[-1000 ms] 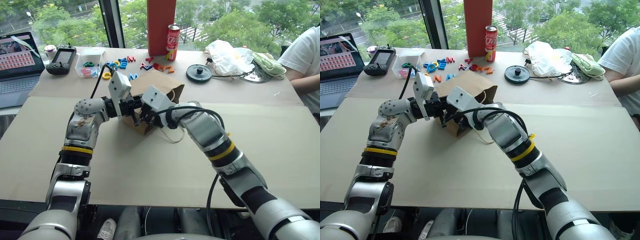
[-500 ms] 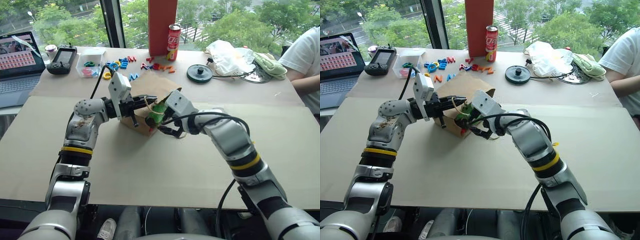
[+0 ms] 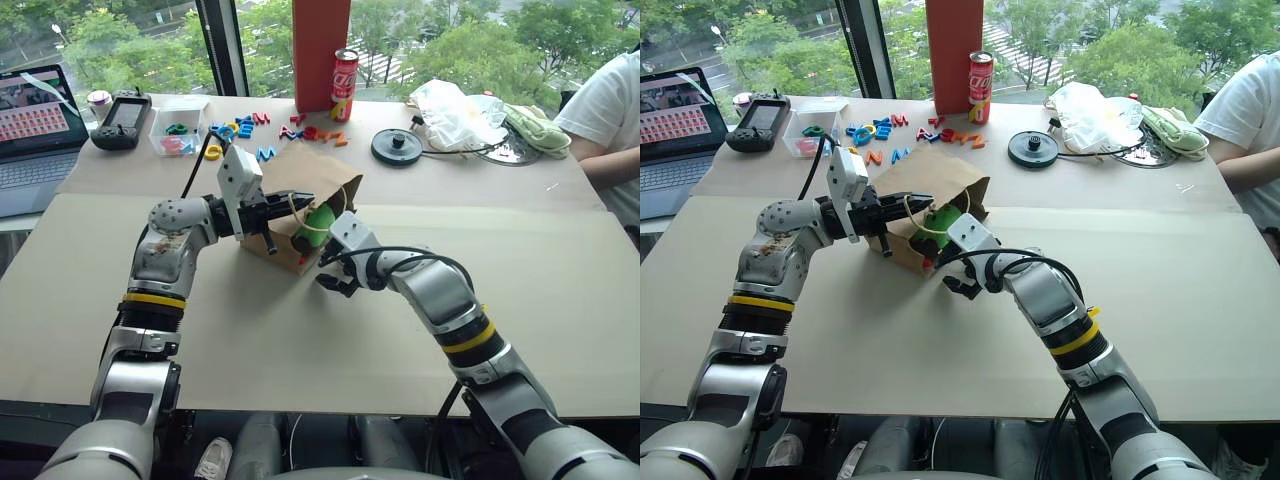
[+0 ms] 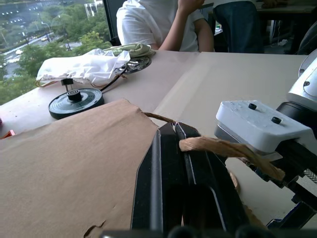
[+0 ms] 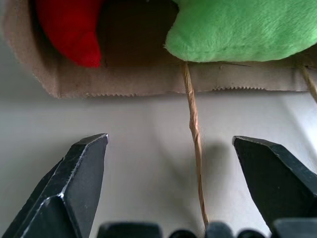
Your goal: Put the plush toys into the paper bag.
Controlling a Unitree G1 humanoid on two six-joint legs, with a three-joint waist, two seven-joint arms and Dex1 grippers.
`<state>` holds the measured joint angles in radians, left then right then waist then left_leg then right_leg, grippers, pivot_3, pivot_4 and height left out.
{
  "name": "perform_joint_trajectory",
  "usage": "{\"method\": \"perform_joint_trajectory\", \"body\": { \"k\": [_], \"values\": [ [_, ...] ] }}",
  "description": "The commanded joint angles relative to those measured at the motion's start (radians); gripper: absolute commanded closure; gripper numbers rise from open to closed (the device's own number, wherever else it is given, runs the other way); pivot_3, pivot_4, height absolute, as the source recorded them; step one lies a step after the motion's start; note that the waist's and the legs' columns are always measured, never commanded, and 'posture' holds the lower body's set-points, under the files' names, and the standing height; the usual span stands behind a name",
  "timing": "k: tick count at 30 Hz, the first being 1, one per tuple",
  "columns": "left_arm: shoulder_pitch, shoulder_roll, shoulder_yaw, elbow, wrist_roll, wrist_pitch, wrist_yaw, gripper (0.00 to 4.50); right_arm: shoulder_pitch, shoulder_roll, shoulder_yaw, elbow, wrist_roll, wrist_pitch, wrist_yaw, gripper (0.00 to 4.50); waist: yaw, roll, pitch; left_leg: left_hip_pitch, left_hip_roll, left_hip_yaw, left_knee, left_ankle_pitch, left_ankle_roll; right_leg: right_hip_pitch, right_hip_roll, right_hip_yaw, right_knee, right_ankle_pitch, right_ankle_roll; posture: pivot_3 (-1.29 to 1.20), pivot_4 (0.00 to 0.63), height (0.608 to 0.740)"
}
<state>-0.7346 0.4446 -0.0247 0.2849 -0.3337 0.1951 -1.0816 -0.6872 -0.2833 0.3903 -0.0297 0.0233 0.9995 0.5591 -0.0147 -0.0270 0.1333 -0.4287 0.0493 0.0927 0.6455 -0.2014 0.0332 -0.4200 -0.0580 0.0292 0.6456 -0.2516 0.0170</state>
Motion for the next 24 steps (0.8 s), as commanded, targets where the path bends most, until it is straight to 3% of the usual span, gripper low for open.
{"method": "perform_joint_trajectory", "body": {
  "k": [1, 12, 24],
  "values": [
    [-0.024, 0.005, 0.005, -0.02, -0.002, -0.006, -0.001, 4.5, 0.012, 0.018, 0.008, 0.035, 0.011, -0.034, 0.01, 0.79, 0.0, 0.0, 0.0, 0.0, 0.0, 0.0, 0.0, 0.0, 0.0, 0.0, 0.0, 0.0, 0.0, 0.0, 0.0, 0.0, 0.15, 0.739],
    [-0.022, 0.01, 0.008, -0.022, -0.001, -0.006, 0.002, 4.5, 0.007, 0.026, 0.003, 0.046, 0.008, -0.047, 0.014, 4.4, -0.001, 0.0, 0.0, 0.004, 0.0, 0.001, 0.0, 0.0, 0.0, 0.001, 0.0, 0.002, 0.0, 0.0, 0.0, 0.0, 0.15, 0.739],
    [-0.048, -0.014, 0.032, 0.008, -0.024, 0.003, 0.025, 4.5, -0.024, -0.05, -0.131, -0.079, 0.011, -0.062, -0.017, 4.4, 0.003, 0.0, 0.0, 0.002, 0.0, 0.001, 0.0, 0.0, 0.0, 0.0, 0.0, 0.002, 0.0, 0.0, 0.0, 0.0, 0.15, 0.739]
  ]
}}
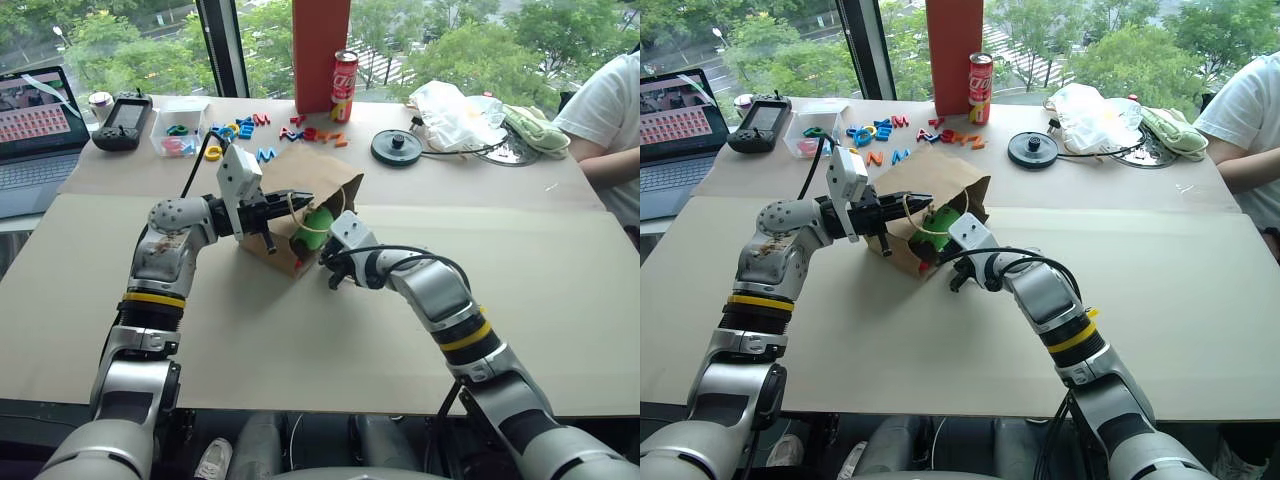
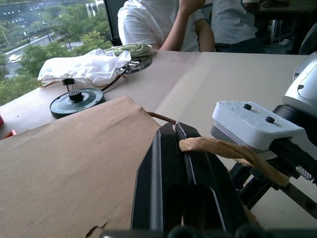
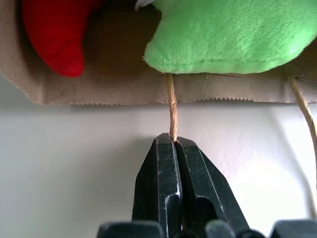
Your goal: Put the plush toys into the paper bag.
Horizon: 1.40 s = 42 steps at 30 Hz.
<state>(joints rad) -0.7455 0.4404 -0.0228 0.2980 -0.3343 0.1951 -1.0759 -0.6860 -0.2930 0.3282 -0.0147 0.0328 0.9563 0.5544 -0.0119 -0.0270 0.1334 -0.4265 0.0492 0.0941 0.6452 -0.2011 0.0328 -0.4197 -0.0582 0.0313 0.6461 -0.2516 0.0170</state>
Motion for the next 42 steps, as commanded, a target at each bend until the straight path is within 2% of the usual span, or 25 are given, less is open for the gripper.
{"method": "perform_joint_trajectory", "body": {
  "k": [1, 5, 11, 18, 25, 27, 28, 31, 34, 39, 42],
  "values": [
    [-0.044, -0.019, 0.043, -0.001, -0.036, 0.013, 0.033, 4.5, -0.03, -0.062, -0.088, -0.134, 0.002, -0.017, -0.011, 4.4, 0.001, 0.0, 0.0, 0.0, 0.0, 0.0, 0.0, 0.0, 0.0, 0.0, 0.0, 0.0, 0.0, 0.0, 0.0, 0.0, 0.15, 0.739],
    [-0.063, -0.057, 0.107, 0.006, -0.086, 0.057, 0.114, 4.5, -0.053, -0.129, -0.132, -0.292, 0.017, 0.018, 0.0, 4.4, -0.001, 0.0, 0.0, -0.003, 0.0, -0.001, 0.0, 0.0, 0.0, -0.002, 0.0, 0.0, 0.0, 0.0, 0.0, 0.0, 0.15, 0.739],
    [-0.013, -0.14, 0.16, -0.079, -0.144, 0.14, 0.267, 4.5, -0.094, -0.15, -0.131, -0.446, 0.048, 0.132, -0.01, 4.4, -0.005, 0.0, 0.0, -0.003, 0.0, -0.003, -0.001, 0.0, 0.0, -0.002, 0.001, 0.0, 0.0, 0.0, 0.0, 0.0, 0.15, 0.739],
    [0.089, -0.184, 0.145, -0.142, -0.138, 0.153, 0.338, 4.5, -0.092, -0.13, -0.049, -0.457, 0.04, 0.185, -0.033, 4.4, -0.002, 0.0, 0.0, -0.002, 0.0, -0.002, 0.0, 0.0, 0.0, -0.001, 0.0, 0.0, 0.0, 0.0, 0.0, 0.0, 0.15, 0.739],
    [0.047, -0.134, 0.198, -0.099, -0.169, 0.183, 0.347, 4.5, -0.131, -0.081, -0.103, -0.401, 0.041, 0.178, -0.079, 4.4, -0.002, 0.0, 0.0, -0.002, 0.0, -0.002, 0.0, 0.0, 0.0, -0.001, 0.0, 0.0, -0.001, 0.0, 0.0, 0.0, 0.15, 0.739],
    [0.043, -0.123, 0.208, -0.1, -0.176, 0.196, 0.344, 4.5, -0.136, -0.069, -0.119, -0.385, 0.039, 0.164, -0.097, 3.86, -0.002, 0.0, 0.0, -0.002, 0.0, -0.002, 0.0, 0.0, 0.0, -0.001, 0.0, 0.0, -0.001, 0.0, 0.0, 0.0, 0.15, 0.739],
    [0.044, -0.118, 0.212, -0.103, -0.181, 0.204, 0.343, 4.5, -0.139, -0.061, -0.129, -0.378, 0.039, 0.156, -0.107, 3.74, -0.002, 0.0, 0.0, -0.002, 0.0, -0.002, 0.0, 0.0, 0.0, -0.001, 0.0, 0.0, -0.001, 0.0, 0.0, 0.0, 0.15, 0.739],
    [0.05, -0.112, 0.217, -0.118, -0.196, 0.222, 0.345, 4.5, -0.145, -0.041, -0.156, -0.367, 0.046, 0.131, -0.121, 2.69, -0.002, 0.0, 0.0, -0.002, 0.0, -0.002, -0.001, 0.0, 0.0, -0.001, 0.0, 0.0, -0.001, 0.0, 0.0, 0.0, 0.15, 0.739],
    [0.055, -0.105, 0.226, -0.138, -0.216, 0.246, 0.349, 3.72, -0.152, -0.026, -0.182, -0.367, 0.066, 0.12, -0.115, 1.69, -0.002, 0.0, 0.0, -0.002, 0.0, -0.002, -0.001, 0.0, 0.0, -0.001, 0.0, 0.0, -0.001, 0.0, 0.0, 0.0, 0.15, 0.739],
    [0.062, -0.086, 0.246, -0.214, -0.274, 0.335, 0.367, 2.02, -0.162, -0.024, -0.233, -0.388, 0.124, 0.117, -0.09, 0.0, -0.002, 0.0, 0.0, -0.002, 0.0, -0.002, -0.001, 0.0, 0.0, -0.001, 0.0, 0.0, -0.001, 0.0, 0.0, 0.0, 0.15, 0.739],
    [0.088, -0.055, 0.269, -0.275, -0.315, 0.393, 0.374, 0.98, -0.167, -0.049, -0.278, -0.411, 0.173, 0.114, -0.055, 0.0, -0.002, 0.0, 0.0, -0.002, 0.0, -0.002, -0.001, 0.0, 0.0, -0.001, 0.0, 0.0, -0.001, 0.0, 0.0, 0.0, 0.15, 0.739]
  ]
}}
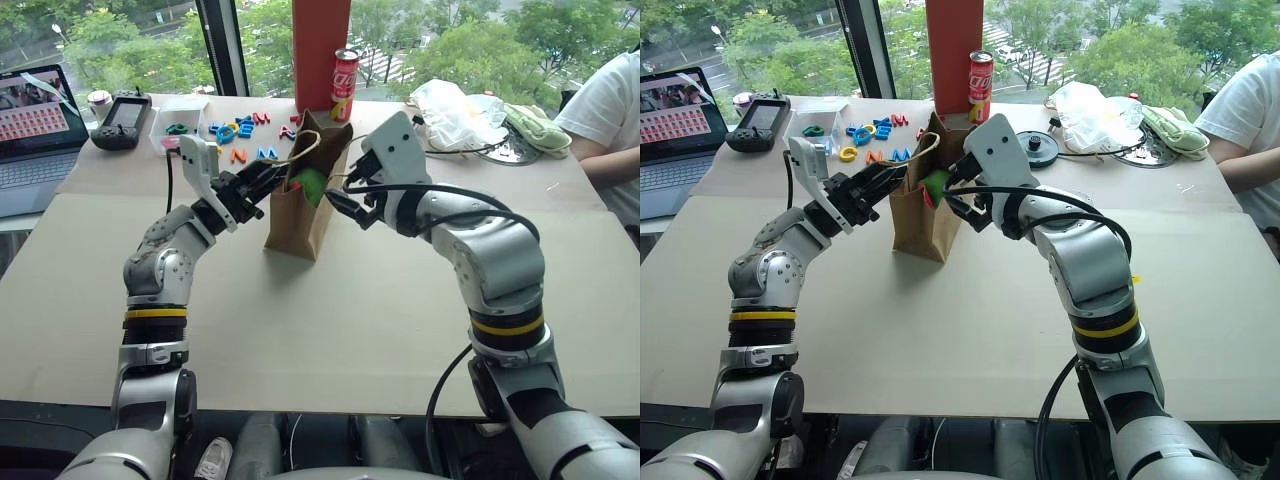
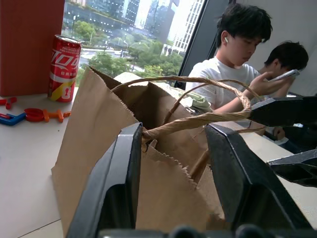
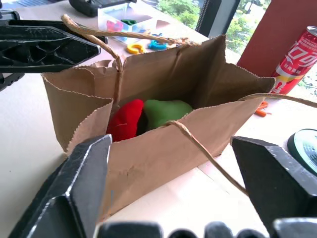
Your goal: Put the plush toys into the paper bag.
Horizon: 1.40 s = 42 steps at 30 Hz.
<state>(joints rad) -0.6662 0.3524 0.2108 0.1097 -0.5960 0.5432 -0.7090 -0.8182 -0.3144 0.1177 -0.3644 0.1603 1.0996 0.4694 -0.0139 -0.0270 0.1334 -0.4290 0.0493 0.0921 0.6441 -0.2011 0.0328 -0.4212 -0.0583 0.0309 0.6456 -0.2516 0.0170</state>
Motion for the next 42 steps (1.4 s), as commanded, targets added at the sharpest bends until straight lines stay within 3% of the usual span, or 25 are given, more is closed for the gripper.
{"method": "perform_joint_trajectory", "body": {
  "k": [1, 2, 11, 15, 19, 29, 34, 42],
  "values": [
    [0.022, 0.048, 0.048, -0.105, -0.07, 0.066, 0.004, 0.47, -0.033, -0.042, -0.08, -0.073, 0.063, -0.039, 0.047, 0.0, 0.0, 0.0, 0.0, 0.0, 0.0, 0.0, 0.0, 0.0, 0.0, 0.0, 0.0, 0.0, 0.0, 0.0, 0.0, 0.0, 0.15, 0.739],
    [0.034, 0.063, 0.06, -0.12, -0.085, 0.084, 0.003, 0.24, -0.029, -0.062, -0.088, -0.086, 0.077, -0.051, 0.067, 0.0, -0.001, 0.0, 0.0, 0.0, 0.0, 0.0, 0.0, 0.0, 0.0, 0.0, 0.0, 0.0, 0.0, 0.0, 0.0, 0.0, 0.15, 0.739],
    [0.104, 0.137, 0.173, -0.132, -0.183, 0.169, 0.035, 0.24, 0.022, -0.185, -0.206, -0.124, 0.21, -0.09, 0.174, 0.0, 0.001, 0.0, 0.0, 0.002, 0.0, 0.0, -0.001, 0.0, 0.0, 0.001, 0.0, 0.0, -0.004, 0.0, 0.0, 0.0, 0.15, 0.739],
    [0.183, 0.161, 0.141, -0.084, -0.114, 0.111, -0.006, 0.24, 0.04, -0.195, -0.208, -0.09, 0.254, -0.083, 0.186, 0.0, -0.001, 0.0, 0.0, 0.004, 0.0, 0.001, -0.001, 0.0, 0.0, 0.002, -0.001, 0.001, -0.004, 0.0, 0.0, 0.0, 0.15, 0.739],
    [0.211, 0.159, 0.146, -0.046, -0.108, 0.08, -0.027, 0.22, 0.085, -0.232, -0.099, -0.041, 0.207, -0.089, 0.176, 1.02, 0.0, 0.0, 0.0, 0.004, 0.0, 0.002, -0.001, 0.0, 0.0, 0.001, 0.0, 0.001, -0.004, 0.0, 0.0, 0.0, 0.15, 0.739],
    [0.23, 0.177, -0.007, -0.001, 0.045, -0.069, -0.124, 0.22, 0.042, -0.179, 0.099, 0.251, 0.05, -0.197, 0.096, 4.47, 0.001, 0.0, 0.0, 0.004, 0.0, 0.005, -0.001, 0.0, 0.0, 0.001, -0.001, 0.003, -0.005, 0.0, 0.0, 0.0, 0.15, 0.739],
    [0.187, 0.145, -0.095, 0.069, 0.146, -0.188, -0.146, 0.22, -0.057, -0.07, 0.122, 0.435, -0.015, -0.272, 0.038, 4.47, -0.002, 0.0, 0.0, 0.004, 0.0, 0.006, -0.001, 0.0, 0.0, 0.0, 0.0, 0.004, -0.004, 0.0, 0.0, 0.0, 0.15, 0.739],
    [0.173, 0.08, -0.136, 0.103, 0.225, -0.304, -0.102, 0.22, -0.101, 0.053, 0.126, 0.469, -0.042, -0.271, 0.002, 4.47, 0.0, 0.0, 0.0, 0.003, 0.0, 0.007, -0.002, 0.0, 0.0, 0.0, -0.001, 0.004, 0.0, 0.0, 0.0, 0.0, 0.15, 0.739]
  ]
}}
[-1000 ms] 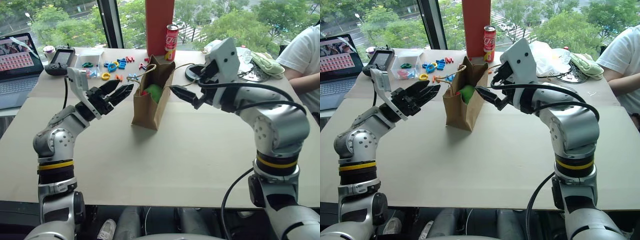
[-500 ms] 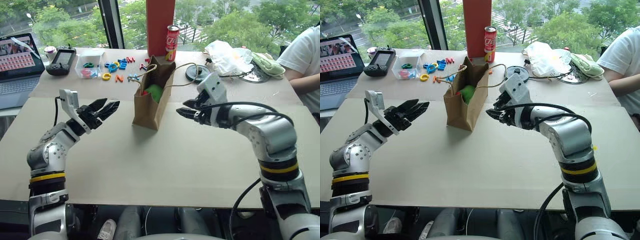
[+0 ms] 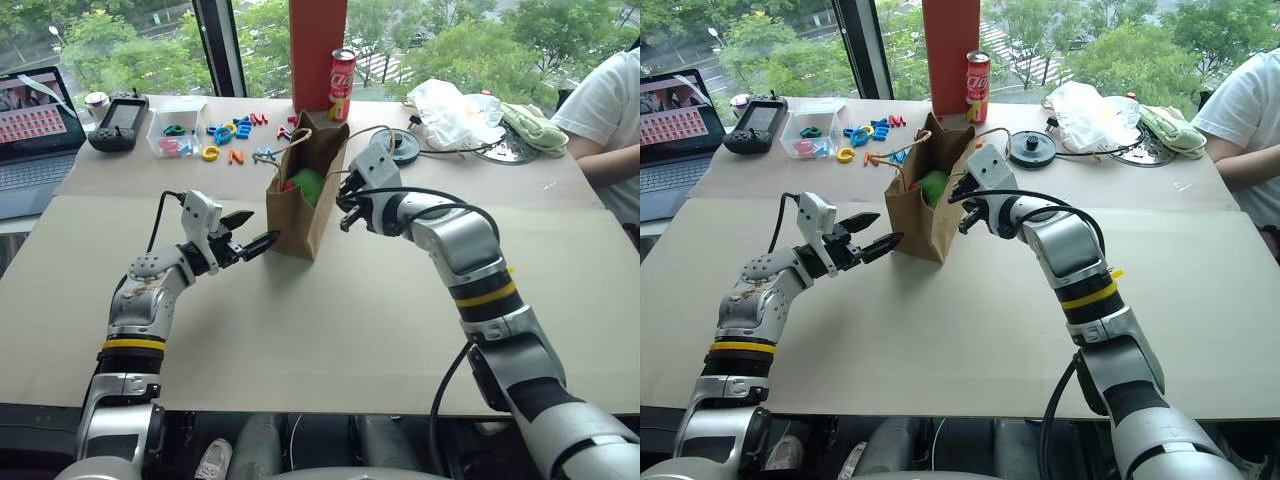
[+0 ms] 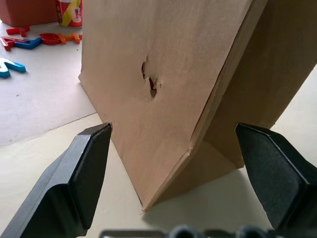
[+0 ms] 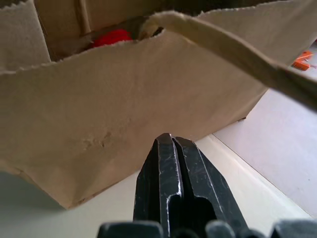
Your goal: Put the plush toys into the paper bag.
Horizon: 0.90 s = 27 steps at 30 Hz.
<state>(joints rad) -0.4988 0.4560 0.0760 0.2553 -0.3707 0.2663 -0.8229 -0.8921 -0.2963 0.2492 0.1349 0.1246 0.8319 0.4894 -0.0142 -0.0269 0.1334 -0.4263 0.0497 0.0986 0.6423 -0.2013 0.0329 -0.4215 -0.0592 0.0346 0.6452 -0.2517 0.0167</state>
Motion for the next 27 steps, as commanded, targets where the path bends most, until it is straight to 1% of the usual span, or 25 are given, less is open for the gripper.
{"method": "perform_joint_trajectory", "body": {
  "k": [1, 8, 16, 22, 27],
  "values": [
    [0.013, -0.031, -0.006, -0.057, 0.002, -0.028, 0.014, 0.22, -0.028, 0.046, -0.007, -0.036, -0.005, 0.003, -0.02, 4.47, 0.0, 0.0, 0.0, 0.0, 0.0, 0.0, 0.0, 0.0, 0.0, 0.0, 0.0, 0.0, 0.0, 0.0, 0.0, 0.0, 0.15, 0.739],
    [0.072, -0.077, -0.062, -0.18, 0.025, -0.009, 0.038, 0.22, -0.042, 0.085, -0.008, -0.029, -0.017, 0.015, -0.034, 4.47, 0.0, 0.0, 0.0, 0.0, 0.0, 0.0, 0.0, 0.0, 0.0, 0.0, 0.0, 0.0, 0.001, 0.0, 0.0, 0.0, 0.15, 0.739],
    [0.025, -0.117, -0.065, -0.097, 0.122, -0.083, 0.165, 0.22, -0.033, 0.097, -0.001, -0.042, -0.024, 0.028, -0.033, 4.47, -0.001, 0.0, 0.0, 0.001, 0.0, 0.0, 0.0, 0.0, 0.0, 0.0, 0.0, 0.0, 0.0, 0.0, 0.0, 0.0, 0.15, 0.739],
    [0.026, -0.168, -0.107, -0.13, 0.149, -0.087, 0.193, 0.22, -0.03, 0.108, 0.001, -0.041, -0.026, 0.035, -0.035, 4.47, 0.0, 0.0, 0.0, 0.001, 0.0, 0.0, 0.0, 0.0, 0.0, 0.0, 0.0, 0.0, 0.001, 0.0, 0.0, 0.0, 0.15, 0.739],
    [0.06, -0.169, -0.13, -0.18, 0.144, -0.068, 0.178, 0.22, -0.033, 0.117, -0.001, -0.034, -0.029, 0.037, -0.038, 4.47, -0.003, 0.0, 0.0, 0.0, 0.0, 0.0, 0.0, 0.0, 0.0, 0.0, 0.0, 0.0, 0.001, 0.0, 0.0, 0.0, 0.15, 0.739]
  ]
}}
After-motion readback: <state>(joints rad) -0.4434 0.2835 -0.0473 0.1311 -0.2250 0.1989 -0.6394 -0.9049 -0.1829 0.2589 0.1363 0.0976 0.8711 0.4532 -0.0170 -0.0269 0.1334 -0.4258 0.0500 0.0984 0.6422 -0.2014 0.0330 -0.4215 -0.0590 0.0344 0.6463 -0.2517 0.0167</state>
